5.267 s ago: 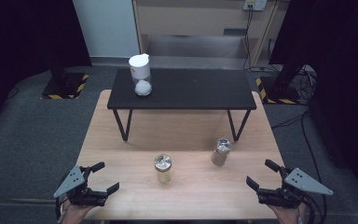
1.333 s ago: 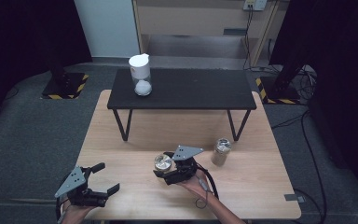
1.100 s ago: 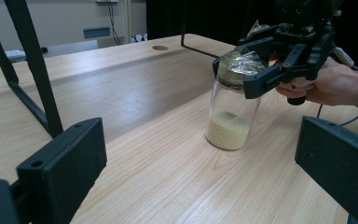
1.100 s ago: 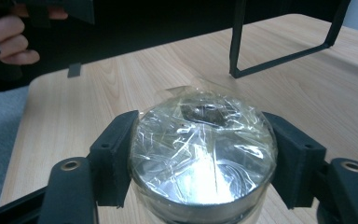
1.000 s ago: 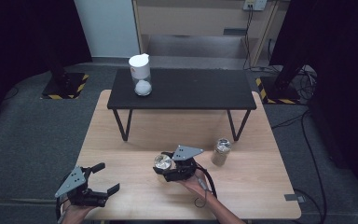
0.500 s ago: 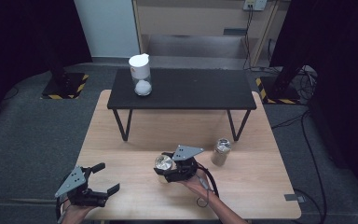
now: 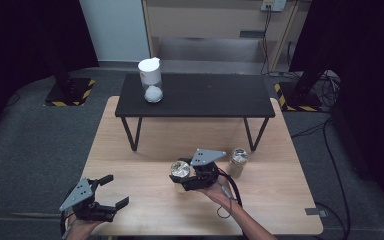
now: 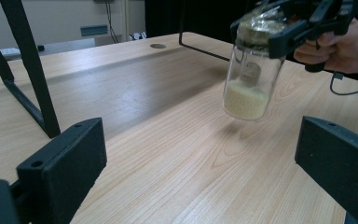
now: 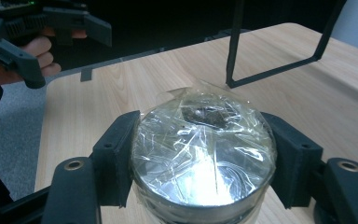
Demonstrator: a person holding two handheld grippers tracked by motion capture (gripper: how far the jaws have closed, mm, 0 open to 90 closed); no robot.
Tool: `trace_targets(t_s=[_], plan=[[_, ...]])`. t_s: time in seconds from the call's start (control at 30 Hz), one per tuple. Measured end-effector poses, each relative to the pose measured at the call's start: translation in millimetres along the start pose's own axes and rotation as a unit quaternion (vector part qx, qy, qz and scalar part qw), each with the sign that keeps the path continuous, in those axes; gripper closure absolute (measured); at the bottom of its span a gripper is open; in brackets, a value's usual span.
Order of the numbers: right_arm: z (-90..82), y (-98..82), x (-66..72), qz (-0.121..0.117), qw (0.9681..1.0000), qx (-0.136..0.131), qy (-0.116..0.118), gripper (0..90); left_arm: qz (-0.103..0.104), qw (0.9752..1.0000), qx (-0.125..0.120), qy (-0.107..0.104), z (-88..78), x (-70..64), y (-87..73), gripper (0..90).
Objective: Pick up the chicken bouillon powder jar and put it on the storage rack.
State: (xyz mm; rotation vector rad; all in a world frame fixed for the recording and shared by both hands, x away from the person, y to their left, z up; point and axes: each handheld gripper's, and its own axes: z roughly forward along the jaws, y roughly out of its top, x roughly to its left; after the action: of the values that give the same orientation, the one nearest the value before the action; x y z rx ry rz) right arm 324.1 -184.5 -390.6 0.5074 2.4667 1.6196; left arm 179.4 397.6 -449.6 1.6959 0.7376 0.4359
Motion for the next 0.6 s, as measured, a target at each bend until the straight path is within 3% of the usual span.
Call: trace_targets(t_s=[0.6], plan=[[-42.1,29.6,-6.7,0.009,0.9999,-0.002,-0.014,34.9,-0.002,1.0,0.002,-0.001,0.6,0.0,0.4,1.1]])
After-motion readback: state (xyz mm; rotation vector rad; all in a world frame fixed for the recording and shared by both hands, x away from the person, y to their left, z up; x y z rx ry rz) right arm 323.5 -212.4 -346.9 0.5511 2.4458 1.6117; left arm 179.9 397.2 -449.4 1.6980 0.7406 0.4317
